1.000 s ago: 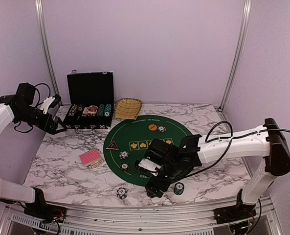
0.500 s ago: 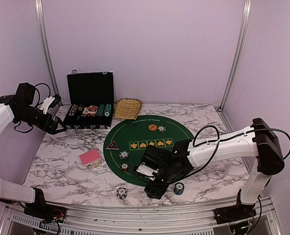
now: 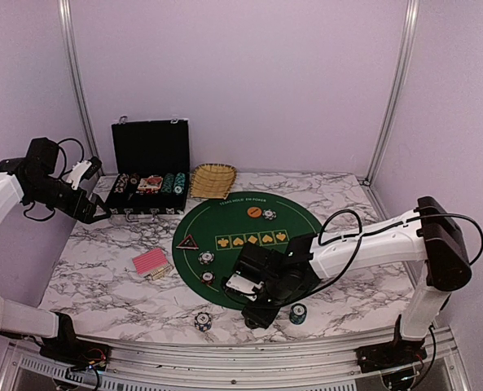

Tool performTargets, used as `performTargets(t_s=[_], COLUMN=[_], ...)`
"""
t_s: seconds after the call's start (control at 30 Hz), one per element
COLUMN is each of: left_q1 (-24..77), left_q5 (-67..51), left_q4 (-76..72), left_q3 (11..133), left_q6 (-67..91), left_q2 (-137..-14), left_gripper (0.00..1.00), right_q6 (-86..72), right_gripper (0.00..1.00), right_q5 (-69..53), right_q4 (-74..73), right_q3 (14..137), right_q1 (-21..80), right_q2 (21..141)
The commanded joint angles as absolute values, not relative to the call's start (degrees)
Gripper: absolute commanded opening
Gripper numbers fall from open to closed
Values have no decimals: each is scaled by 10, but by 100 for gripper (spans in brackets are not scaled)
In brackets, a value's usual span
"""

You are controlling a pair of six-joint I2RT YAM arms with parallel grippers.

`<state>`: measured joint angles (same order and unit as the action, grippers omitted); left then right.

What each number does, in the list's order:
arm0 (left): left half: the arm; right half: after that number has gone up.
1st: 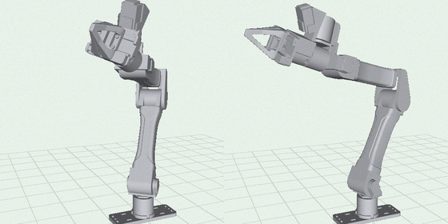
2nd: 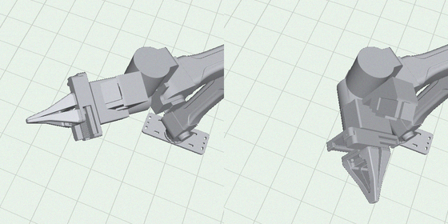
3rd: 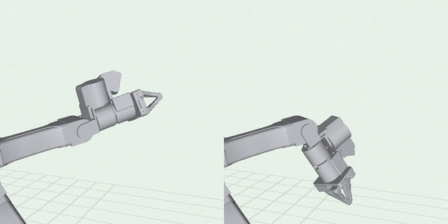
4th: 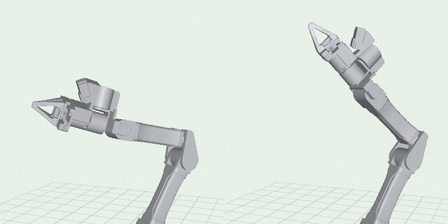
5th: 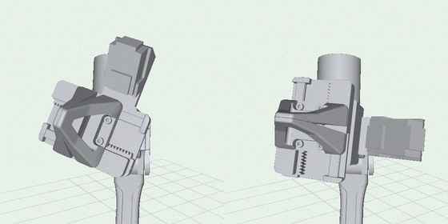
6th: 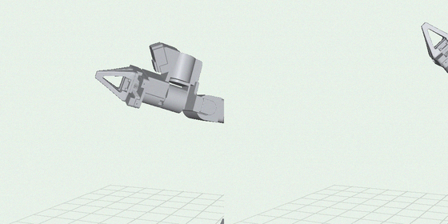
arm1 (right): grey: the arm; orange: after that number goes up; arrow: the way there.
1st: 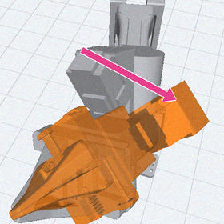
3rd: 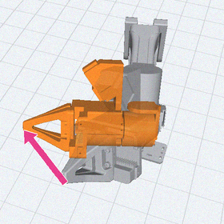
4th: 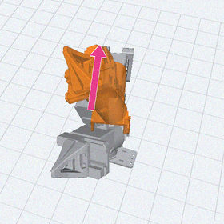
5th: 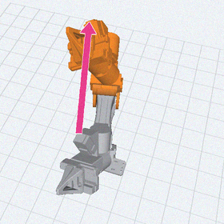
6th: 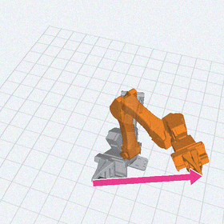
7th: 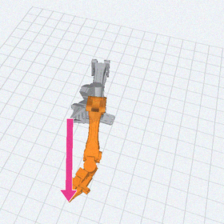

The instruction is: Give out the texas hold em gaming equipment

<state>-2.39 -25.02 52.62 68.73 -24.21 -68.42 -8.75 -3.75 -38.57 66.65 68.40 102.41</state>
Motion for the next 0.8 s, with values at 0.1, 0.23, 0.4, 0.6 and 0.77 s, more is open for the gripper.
performTargets(t_s=[0.1,0.23,0.4,0.6,0.77], left_q1=[-22,-22,-22,-22,-23], left_q5=[-255,-255,-255,-259,-256], left_q4=[541,542,542,542,542], left_q3=[702,702,701,702,701], left_q6=[-240,-240,-241,-240,-241], left_q2=[-678,-676,-676,-677,-678], left_gripper=[99,99,99,99,99], right_q6=[-87,-88,-89,-90,-99], right_gripper=[51,45,37,27,18], right_q5=[-35,-36,-39,-36,-34], right_q4=[-381,-382,-387,-405,-421], right_q3=[688,689,695,708,721], right_q1=[688,688,688,688,688], right_q2=[1024,1025,1020,1006,991])
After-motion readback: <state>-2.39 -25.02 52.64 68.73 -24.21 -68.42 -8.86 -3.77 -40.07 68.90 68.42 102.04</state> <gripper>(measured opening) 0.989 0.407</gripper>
